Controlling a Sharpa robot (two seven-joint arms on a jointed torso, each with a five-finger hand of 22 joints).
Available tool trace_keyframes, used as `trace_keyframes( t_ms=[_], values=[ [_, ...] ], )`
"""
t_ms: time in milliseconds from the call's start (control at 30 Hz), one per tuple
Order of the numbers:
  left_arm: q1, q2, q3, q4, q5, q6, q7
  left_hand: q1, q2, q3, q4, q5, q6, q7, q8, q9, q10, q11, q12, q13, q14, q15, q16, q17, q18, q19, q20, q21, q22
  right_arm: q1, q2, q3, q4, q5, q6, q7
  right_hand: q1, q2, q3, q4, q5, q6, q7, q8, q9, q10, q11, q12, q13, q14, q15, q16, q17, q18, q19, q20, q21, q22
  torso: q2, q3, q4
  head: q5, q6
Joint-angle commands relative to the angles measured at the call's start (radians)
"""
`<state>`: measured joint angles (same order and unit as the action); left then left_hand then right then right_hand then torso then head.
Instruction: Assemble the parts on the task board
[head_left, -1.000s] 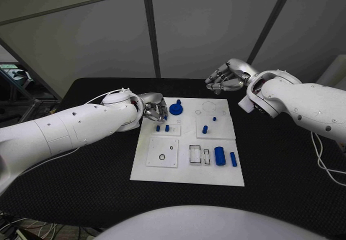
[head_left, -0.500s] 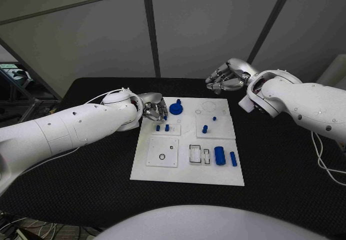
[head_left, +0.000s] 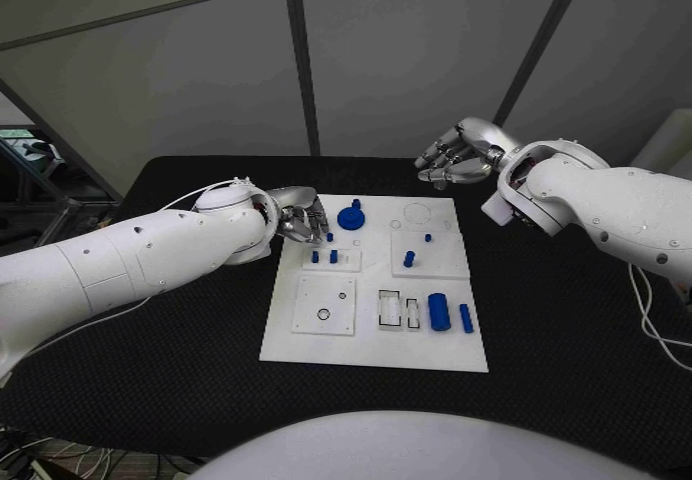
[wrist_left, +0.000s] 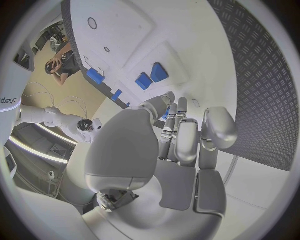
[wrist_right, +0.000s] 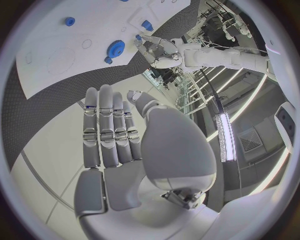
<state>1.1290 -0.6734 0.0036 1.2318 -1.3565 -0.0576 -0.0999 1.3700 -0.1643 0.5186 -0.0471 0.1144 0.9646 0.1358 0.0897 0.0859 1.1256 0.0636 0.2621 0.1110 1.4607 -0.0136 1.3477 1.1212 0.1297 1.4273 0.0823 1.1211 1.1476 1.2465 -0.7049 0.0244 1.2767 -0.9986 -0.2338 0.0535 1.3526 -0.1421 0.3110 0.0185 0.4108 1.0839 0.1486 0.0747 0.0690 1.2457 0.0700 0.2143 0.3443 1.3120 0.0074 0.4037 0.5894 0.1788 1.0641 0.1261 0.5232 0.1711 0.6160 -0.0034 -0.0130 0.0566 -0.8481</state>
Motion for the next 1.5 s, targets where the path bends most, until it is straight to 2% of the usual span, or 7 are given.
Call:
trace_keyframes(
  t_ms=[33, 233, 400, 567, 667, 967, 1500],
  values=[
    [0.001, -0.019, 0.004, 0.013, 0.043, -0.079, 0.051, 0.004, -0.009, 0.000, -0.011, -0.004, 0.009, -0.001, 0.000, -0.001, 0.022, -0.003, 0.005, 0.006, -0.009, -0.004, -0.006, -0.005, -0.024, -0.006, -0.002, -0.008, -0.002, 0.002, -0.014, 0.000, 0.014, -0.081, 0.005, -0.014, 0.020, 0.000, -0.003, -0.016, -0.039, -0.002, 0.008, 0.002, 0.000, -0.035, 0.006, -0.025, -0.020, 0.055, -0.004, 0.034, 0.012, 0.006, 0.039, -0.015, 0.037, 0.019, -0.001, -0.0011, 0.0006, -0.003, 0.003],
    [0.001, -0.065, 0.028, 0.041, 0.130, -0.147, 0.106, -0.012, -0.023, -0.013, -0.008, -0.005, 0.002, -0.003, -0.009, -0.009, 0.007, 0.001, -0.009, 0.004, -0.014, -0.002, -0.010, -0.012, -0.023, -0.012, -0.002, -0.021, -0.010, -0.002, -0.056, -0.015, 0.058, -0.196, 0.013, -0.041, 0.037, 0.007, -0.011, -0.041, -0.085, 0.006, -0.003, 0.000, 0.000, -0.039, -0.001, -0.047, -0.065, 0.174, -0.019, 0.154, 0.078, 0.004, 0.106, -0.049, 0.140, 0.077, -0.003, -0.0015, -0.0001, -0.011, 0.009],
    [0.001, -0.116, 0.041, 0.088, 0.313, -0.199, 0.166, -0.024, -0.019, -0.021, 0.004, -0.004, 0.024, 0.011, -0.004, -0.012, -0.031, 0.020, -0.040, -0.009, -0.073, 0.012, -0.110, -0.172, -0.001, -0.061, 0.010, -0.143, -0.112, -0.004, -0.100, -0.047, 0.124, -0.352, 0.012, -0.097, 0.041, 0.016, 0.003, -0.054, -0.086, 0.021, -0.012, -0.004, 0.000, -0.023, -0.007, -0.060, -0.111, 0.208, -0.029, 0.492, 0.356, 0.002, 0.118, -0.060, 0.237, 0.138, -0.001, -0.0010, 0.0008, -0.041, 0.029],
    [0.000, -0.173, 0.044, 0.152, 0.584, -0.249, 0.327, -0.011, 0.012, -0.004, 0.005, -0.003, 0.071, 0.021, 0.015, -0.010, -0.018, 0.028, -0.038, -0.010, -0.175, 0.019, -0.258, -0.391, 0.039, -0.164, 0.018, -0.359, -0.289, -0.023, -0.135, -0.072, 0.186, -0.487, -0.001, -0.161, 0.040, 0.017, 0.016, -0.060, -0.095, 0.034, -0.012, -0.005, 0.000, -0.016, -0.007, -0.070, -0.145, 0.209, -0.027, 0.627, 0.466, 0.002, 0.096, -0.058, 0.295, 0.179, -0.002, -0.0014, -0.0068, -0.058, 0.043],
    [-0.001, -0.201, 0.045, 0.189, 0.760, -0.250, 0.413, -0.006, 0.021, -0.002, 0.003, -0.004, 0.073, 0.021, 0.014, -0.013, -0.007, 0.027, -0.032, -0.008, -0.211, 0.019, -0.307, -0.459, 0.052, -0.206, 0.019, -0.438, -0.351, -0.042, -0.143, -0.076, 0.202, -0.539, -0.014, -0.186, 0.039, 0.017, 0.033, -0.060, -0.144, 0.038, -0.013, -0.007, 0.000, -0.014, -0.010, -0.073, -0.162, 0.216, -0.028, 0.720, 0.544, 0.003, 0.092, -0.058, 0.327, 0.200, -0.003, -0.0031, -0.0068, -0.067, 0.052],
    [-0.020, -0.260, 0.045, 0.290, 1.094, -0.207, 0.548, -0.008, 0.029, -0.015, 0.002, -0.005, 0.075, 0.021, 0.011, -0.017, 0.003, 0.024, -0.021, -0.005, -0.270, 0.020, -0.380, -0.553, 0.053, -0.231, 0.020, -0.471, -0.369, -0.080, -0.139, -0.080, 0.216, -0.613, -0.058, -0.214, 0.017, -0.010, 0.068, -0.050, -0.147, 0.014, -0.005, -0.013, -0.004, -0.062, 0.006, -0.107, -0.211, 0.217, -0.015, 0.826, 0.629, 0.002, 0.079, -0.049, 0.379, 0.236, -0.001, -0.0027, -0.0055, -0.078, 0.065],
    [-0.029, -0.268, 0.045, 0.320, 1.175, -0.181, 0.576, -0.006, 0.026, -0.024, -0.002, -0.005, 0.074, 0.023, 0.009, -0.018, 0.001, 0.026, -0.020, -0.004, -0.279, 0.021, -0.387, -0.561, 0.053, -0.237, 0.021, -0.479, -0.373, -0.109, -0.074, -0.081, 0.164, -0.636, -0.052, -0.210, 0.012, -0.026, 0.107, -0.046, -0.144, -0.020, 0.003, -0.011, -0.003, -0.092, 0.018, -0.121, -0.264, 0.218, -0.008, 0.892, 0.675, -0.006, 0.102, -0.032, 0.463, 0.331, 0.001, -0.0014, -0.0049, -0.081, 0.062]
  ],
)
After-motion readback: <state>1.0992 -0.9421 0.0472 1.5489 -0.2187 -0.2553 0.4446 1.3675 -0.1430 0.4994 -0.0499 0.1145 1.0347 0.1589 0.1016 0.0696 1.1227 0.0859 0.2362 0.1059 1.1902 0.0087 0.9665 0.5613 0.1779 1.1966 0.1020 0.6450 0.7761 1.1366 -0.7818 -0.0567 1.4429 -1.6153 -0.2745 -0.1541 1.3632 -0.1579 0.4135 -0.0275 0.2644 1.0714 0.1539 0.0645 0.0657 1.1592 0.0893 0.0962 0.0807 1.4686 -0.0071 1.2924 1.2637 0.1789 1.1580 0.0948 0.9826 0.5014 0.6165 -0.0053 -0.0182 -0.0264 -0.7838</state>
